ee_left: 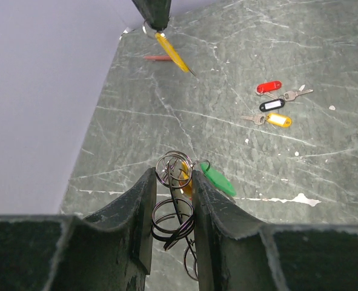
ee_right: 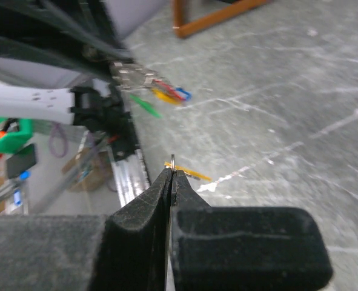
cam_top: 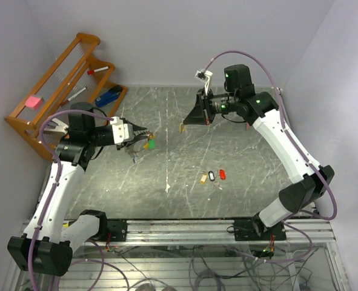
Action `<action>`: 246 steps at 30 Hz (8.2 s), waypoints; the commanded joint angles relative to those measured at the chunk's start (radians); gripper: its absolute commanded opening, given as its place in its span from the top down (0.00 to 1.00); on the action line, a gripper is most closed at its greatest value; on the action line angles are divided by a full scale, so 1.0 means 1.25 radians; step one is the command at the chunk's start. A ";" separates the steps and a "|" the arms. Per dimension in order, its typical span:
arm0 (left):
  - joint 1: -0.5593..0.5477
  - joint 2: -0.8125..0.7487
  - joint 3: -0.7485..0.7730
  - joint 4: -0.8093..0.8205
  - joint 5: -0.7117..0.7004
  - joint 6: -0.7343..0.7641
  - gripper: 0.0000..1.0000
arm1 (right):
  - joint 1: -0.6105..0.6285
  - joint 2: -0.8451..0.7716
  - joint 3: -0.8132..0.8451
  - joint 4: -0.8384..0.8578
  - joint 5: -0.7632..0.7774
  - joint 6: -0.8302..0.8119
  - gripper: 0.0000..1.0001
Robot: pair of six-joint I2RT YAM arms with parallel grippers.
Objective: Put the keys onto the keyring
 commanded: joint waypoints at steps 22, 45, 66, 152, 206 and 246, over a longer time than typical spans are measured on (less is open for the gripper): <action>-0.005 -0.014 0.053 0.001 0.140 -0.024 0.93 | 0.139 0.052 -0.032 0.265 -0.263 0.198 1.00; -0.007 0.013 0.019 0.100 0.158 -0.168 0.93 | 0.140 0.109 0.122 0.060 -0.183 0.130 1.00; -0.008 0.017 0.017 0.195 0.188 -0.305 0.93 | 0.111 0.085 0.174 0.044 -0.191 0.140 1.00; -0.023 0.017 0.015 0.227 0.210 -0.349 0.93 | 0.151 0.166 0.276 -0.163 -0.133 0.059 1.00; -0.026 -0.022 -0.005 0.236 0.022 -0.262 0.93 | 0.116 0.052 -0.057 0.446 -0.277 0.476 1.00; -0.054 -0.027 0.000 0.174 -0.008 -0.127 0.93 | 0.121 0.170 0.062 0.260 -0.253 0.434 1.00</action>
